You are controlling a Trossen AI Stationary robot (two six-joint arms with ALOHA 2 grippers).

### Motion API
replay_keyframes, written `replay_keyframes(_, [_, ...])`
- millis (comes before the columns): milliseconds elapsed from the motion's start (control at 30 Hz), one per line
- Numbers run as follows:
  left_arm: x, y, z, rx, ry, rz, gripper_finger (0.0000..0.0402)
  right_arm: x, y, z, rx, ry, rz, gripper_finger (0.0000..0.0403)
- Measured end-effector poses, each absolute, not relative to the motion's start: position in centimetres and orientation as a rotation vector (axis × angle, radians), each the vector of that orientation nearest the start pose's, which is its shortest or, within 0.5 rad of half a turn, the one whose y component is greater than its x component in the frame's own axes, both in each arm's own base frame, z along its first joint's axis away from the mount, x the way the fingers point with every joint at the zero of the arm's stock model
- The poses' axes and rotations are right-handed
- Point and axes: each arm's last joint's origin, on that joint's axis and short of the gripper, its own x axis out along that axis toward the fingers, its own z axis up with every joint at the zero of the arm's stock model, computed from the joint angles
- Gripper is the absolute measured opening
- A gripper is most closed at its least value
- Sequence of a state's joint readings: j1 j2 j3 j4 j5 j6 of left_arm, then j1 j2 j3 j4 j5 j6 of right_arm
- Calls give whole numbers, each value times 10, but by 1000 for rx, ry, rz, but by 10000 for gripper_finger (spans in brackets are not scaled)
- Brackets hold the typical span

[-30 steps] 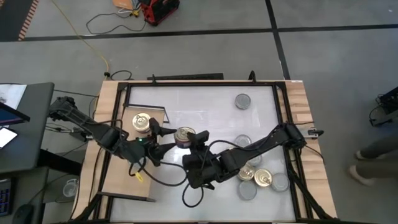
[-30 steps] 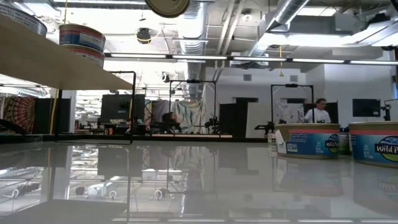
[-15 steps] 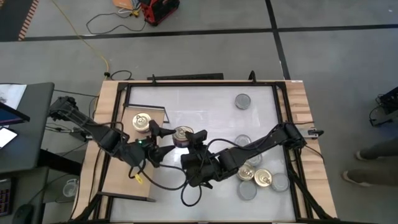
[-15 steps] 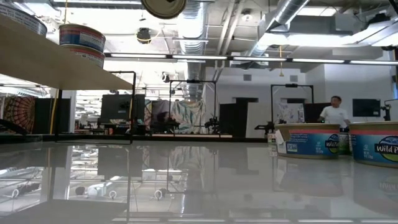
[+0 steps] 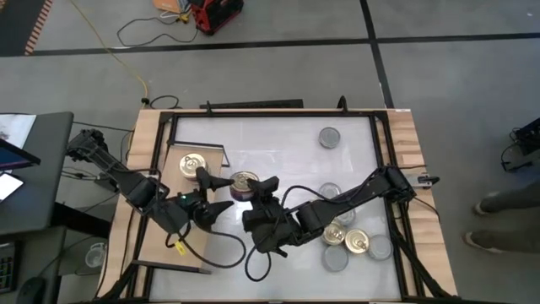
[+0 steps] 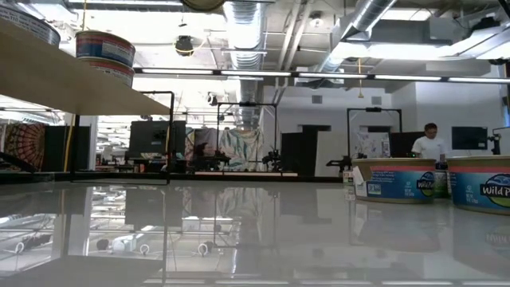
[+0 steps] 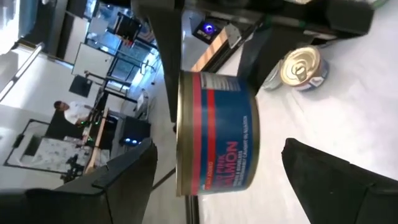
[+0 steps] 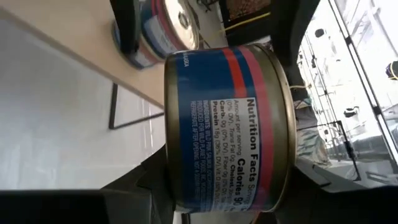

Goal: Stack canned seafood by type on shelf
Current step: Stack the blue tuna can on top of the blue tuna can on the shelf

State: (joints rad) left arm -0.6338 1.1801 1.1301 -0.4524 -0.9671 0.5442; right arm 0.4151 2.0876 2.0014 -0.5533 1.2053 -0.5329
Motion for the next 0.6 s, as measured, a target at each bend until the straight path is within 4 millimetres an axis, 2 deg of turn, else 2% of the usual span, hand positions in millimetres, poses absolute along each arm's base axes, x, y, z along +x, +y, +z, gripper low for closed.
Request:
replay_keyframes(233, [208,-122,355,902,445,265,331,437,172,333,-966,590,-607,223])
replay_keyframes(333, [208,-122,355,914,448,264,316,438,173,335,-954,571,-605,223])
replay_keyframes(433, [208,-122,355,915,448,267,276,438,173,336,-948,565,-608,223])
replay_keyframes(600, [204,-126,355,932,443,288,187,439,172,336,-942,560,-605,223])
